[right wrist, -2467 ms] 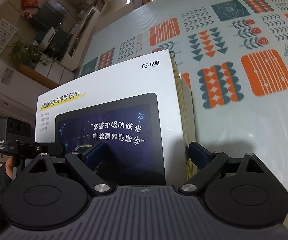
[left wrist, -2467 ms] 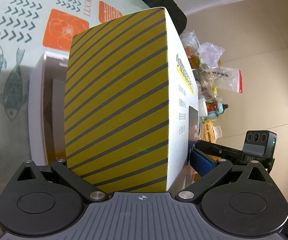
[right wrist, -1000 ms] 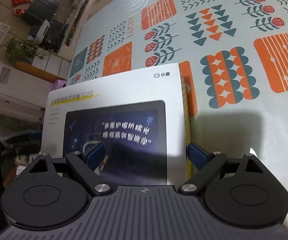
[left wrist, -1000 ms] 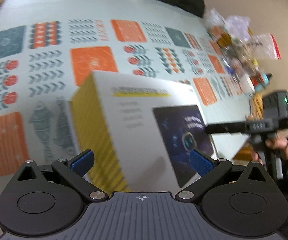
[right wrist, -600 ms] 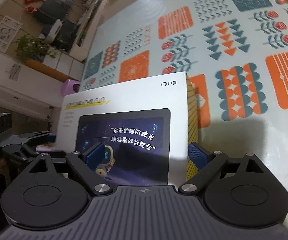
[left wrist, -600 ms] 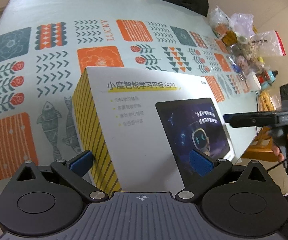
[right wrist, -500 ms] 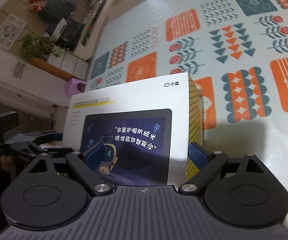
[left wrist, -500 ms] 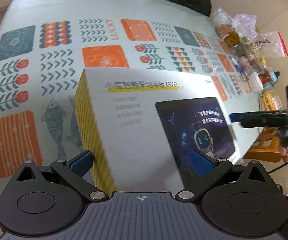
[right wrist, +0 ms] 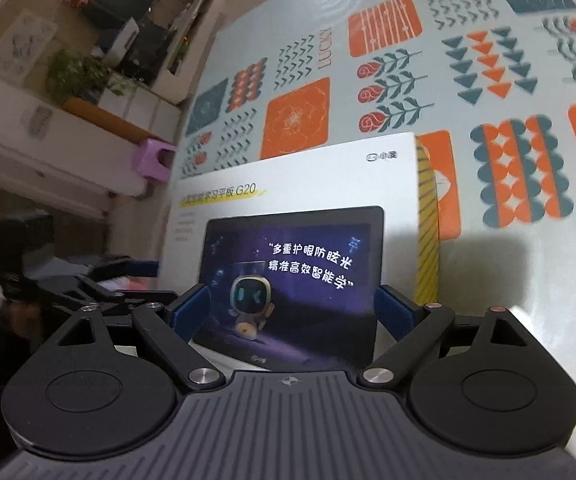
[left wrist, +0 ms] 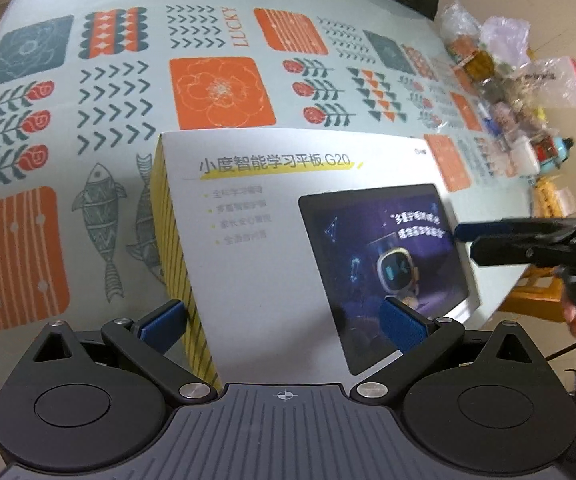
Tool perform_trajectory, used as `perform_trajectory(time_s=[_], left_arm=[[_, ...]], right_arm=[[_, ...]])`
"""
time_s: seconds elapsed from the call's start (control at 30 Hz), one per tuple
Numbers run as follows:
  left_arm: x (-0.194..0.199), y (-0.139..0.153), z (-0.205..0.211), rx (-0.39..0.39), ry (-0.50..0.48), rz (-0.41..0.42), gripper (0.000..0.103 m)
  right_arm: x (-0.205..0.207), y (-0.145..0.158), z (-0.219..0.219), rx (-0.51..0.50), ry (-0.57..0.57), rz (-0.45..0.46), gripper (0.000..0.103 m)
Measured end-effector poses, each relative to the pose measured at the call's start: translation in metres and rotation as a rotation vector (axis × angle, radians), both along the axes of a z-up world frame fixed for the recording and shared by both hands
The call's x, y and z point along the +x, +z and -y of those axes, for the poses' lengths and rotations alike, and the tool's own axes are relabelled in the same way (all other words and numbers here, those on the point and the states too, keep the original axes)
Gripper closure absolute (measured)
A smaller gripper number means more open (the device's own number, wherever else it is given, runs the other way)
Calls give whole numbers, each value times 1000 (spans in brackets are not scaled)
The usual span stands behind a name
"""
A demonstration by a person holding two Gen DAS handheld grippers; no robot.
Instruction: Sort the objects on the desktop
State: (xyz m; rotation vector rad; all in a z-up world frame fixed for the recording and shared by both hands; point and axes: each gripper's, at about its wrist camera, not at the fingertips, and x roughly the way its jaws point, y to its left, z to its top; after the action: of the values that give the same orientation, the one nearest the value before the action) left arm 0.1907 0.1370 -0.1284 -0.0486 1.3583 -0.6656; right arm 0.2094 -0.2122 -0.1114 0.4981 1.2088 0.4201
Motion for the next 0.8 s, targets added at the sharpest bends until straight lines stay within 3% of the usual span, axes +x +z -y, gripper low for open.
perform_trajectory(time_s=[0.1, 0.17, 0.27, 0.33, 0.43, 0.53, 0.63, 0.8], left_arm=[[-1, 4, 4, 45, 18, 37, 0], [-4, 14, 7, 103, 47, 94, 0], [-15, 36, 20, 235, 125, 232, 0], [-24, 41, 33, 244, 143, 279, 0], [-35, 38, 54, 239, 134, 321, 0], [-39, 22, 67, 295, 134, 340, 0], [-38, 3, 68, 296, 157, 299, 0], [-45, -5, 69, 318, 170, 343, 0]], right_arm=[[3, 4, -1, -25, -25, 25, 0], [3, 11, -4, -129, -32, 75, 0], [0, 15, -11, -365, -57, 157, 0], [-2, 10, -14, -429, -62, 161, 0], [-1, -5, -15, -380, -75, 114, 0], [-2, -16, -18, -391, -88, 104, 0], [-1, -22, -16, -375, -106, 90, 0], [0, -29, -13, -340, -116, 76, 0]])
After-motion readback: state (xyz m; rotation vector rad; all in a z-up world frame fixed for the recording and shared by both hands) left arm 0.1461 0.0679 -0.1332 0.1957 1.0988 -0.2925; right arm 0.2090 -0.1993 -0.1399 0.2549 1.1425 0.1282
